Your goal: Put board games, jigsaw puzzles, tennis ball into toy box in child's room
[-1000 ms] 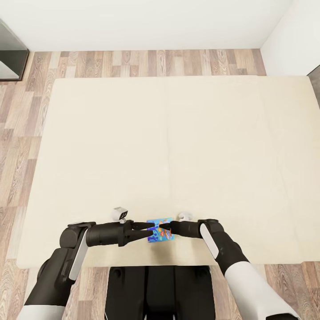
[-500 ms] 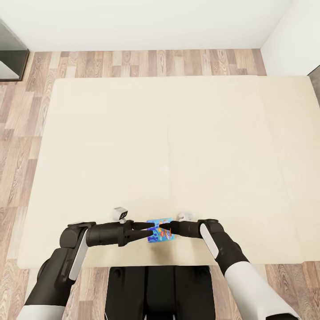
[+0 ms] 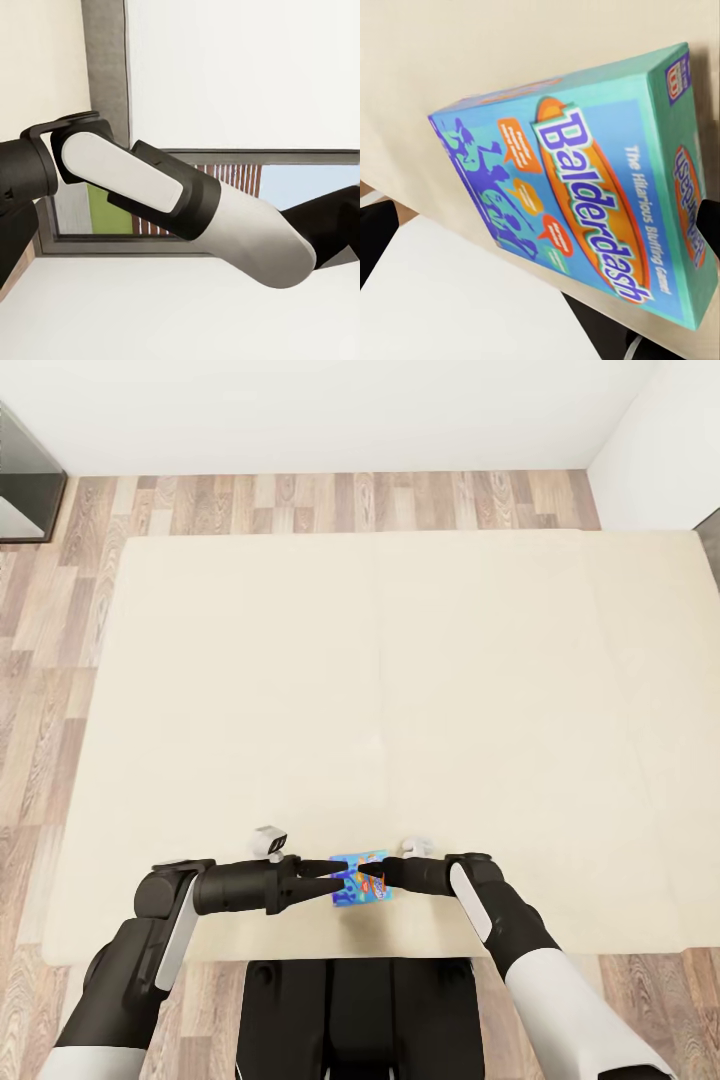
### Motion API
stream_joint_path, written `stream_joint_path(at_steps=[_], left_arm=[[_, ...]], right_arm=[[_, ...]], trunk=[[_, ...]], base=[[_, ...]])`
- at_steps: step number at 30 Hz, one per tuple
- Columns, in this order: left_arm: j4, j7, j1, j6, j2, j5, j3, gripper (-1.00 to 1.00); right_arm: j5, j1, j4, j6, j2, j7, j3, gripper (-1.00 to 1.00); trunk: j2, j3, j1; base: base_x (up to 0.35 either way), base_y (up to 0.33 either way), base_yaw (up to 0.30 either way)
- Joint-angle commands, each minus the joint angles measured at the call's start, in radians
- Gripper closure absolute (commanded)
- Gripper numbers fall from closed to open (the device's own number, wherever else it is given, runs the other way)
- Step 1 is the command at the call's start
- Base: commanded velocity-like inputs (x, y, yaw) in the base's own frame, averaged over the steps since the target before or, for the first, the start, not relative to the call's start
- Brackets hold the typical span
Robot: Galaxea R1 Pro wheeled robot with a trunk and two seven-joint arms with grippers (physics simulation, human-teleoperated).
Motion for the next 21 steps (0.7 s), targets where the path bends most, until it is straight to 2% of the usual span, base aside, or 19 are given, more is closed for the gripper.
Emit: stream_joint_path(at_steps=[1, 14, 21], left_arm=[[0.0, -0.003, 0.0, 0.011, 0.0, 0.001, 0.0, -1.0], [0.0, -0.003, 0.0, 0.011, 0.001, 0.001, 0.0, -1.0], [0.0, -0.003, 0.0, 0.011, 0.002, 0.001, 0.0, -1.0]], right_arm=[[-0.001, 0.0, -0.001, 0.005, 0.0, 0.001, 0.0, -1.0], [-0.001, 0.0, -0.001, 0.005, 0.0, -0.003, 0.0, -1.0], [-0.001, 0.0, -0.001, 0.005, 0.0, -0.004, 0.0, -1.0]], trunk=[[-0.002, -0.001, 0.001], [-0.002, -0.001, 0.001], [-0.002, -0.001, 0.001]], base=[[0.0, 0.131, 0.0], [0.0, 0.036, 0.0], [0.0, 0.102, 0.0]])
